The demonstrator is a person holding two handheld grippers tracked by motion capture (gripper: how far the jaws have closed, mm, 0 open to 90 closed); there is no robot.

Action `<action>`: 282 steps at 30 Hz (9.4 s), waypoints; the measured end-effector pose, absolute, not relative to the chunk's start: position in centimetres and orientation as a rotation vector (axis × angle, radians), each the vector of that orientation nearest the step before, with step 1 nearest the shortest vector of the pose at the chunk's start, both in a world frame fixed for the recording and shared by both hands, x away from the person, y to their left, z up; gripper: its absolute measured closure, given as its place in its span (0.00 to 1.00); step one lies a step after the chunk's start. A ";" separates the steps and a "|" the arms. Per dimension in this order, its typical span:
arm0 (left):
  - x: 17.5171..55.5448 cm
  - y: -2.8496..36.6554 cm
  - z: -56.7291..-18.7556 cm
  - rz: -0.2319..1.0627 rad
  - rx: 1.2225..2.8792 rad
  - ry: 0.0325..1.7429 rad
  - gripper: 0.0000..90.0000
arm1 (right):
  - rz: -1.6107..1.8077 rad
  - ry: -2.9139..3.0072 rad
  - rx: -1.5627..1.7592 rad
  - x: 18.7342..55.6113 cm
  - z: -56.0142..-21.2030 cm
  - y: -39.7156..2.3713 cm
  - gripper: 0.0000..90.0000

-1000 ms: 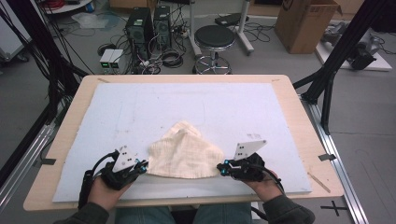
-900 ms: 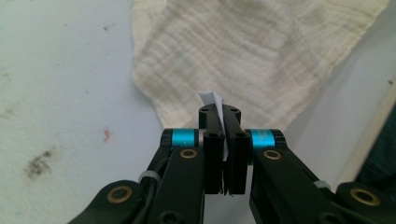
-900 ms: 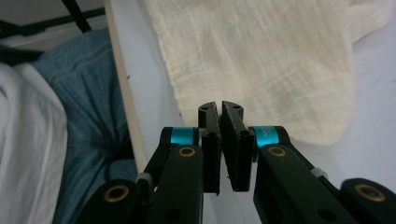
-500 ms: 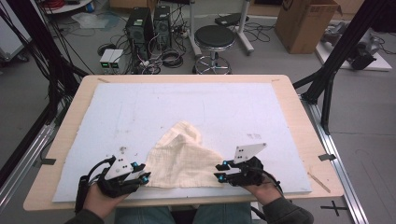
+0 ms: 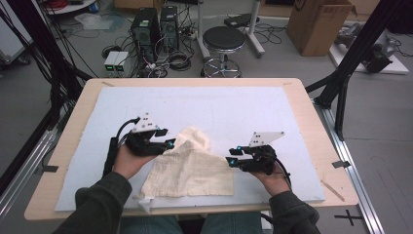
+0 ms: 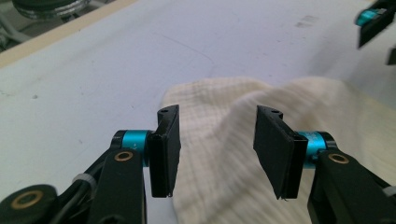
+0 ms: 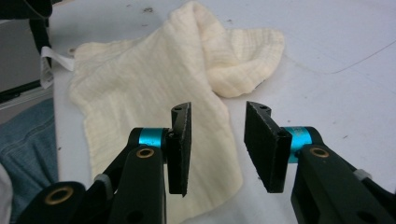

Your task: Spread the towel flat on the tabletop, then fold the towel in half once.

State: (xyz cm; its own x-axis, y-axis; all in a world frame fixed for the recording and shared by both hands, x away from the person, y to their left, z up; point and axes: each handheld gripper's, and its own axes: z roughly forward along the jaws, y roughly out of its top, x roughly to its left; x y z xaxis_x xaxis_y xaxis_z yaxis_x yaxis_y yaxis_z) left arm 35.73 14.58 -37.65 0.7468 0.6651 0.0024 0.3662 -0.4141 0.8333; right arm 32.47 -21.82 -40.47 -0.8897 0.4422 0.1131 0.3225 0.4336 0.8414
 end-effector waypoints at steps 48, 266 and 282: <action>36.7 17.2 -37.0 0.488 2.059 0.880 0.96 | 1.447 2.716 0.585 33.7 -40.0 -19.1 0.96; 28.4 21.3 -42.0 0.339 1.969 0.787 0.51 | 1.415 2.482 0.845 32.5 -41.7 -23.1 0.33; 28.3 21.5 -41.8 0.348 1.962 0.789 0.46 | 1.399 2.510 0.825 32.6 -41.7 -22.7 0.32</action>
State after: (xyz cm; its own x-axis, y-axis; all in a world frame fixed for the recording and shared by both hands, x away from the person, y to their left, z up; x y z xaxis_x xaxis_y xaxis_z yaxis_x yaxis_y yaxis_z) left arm 28.34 21.50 -41.83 0.7505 0.6560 -0.0804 0.3830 -0.3325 0.8618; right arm 32.55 -22.70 -41.69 -0.8369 0.5317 0.1299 0.3902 0.4132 0.8228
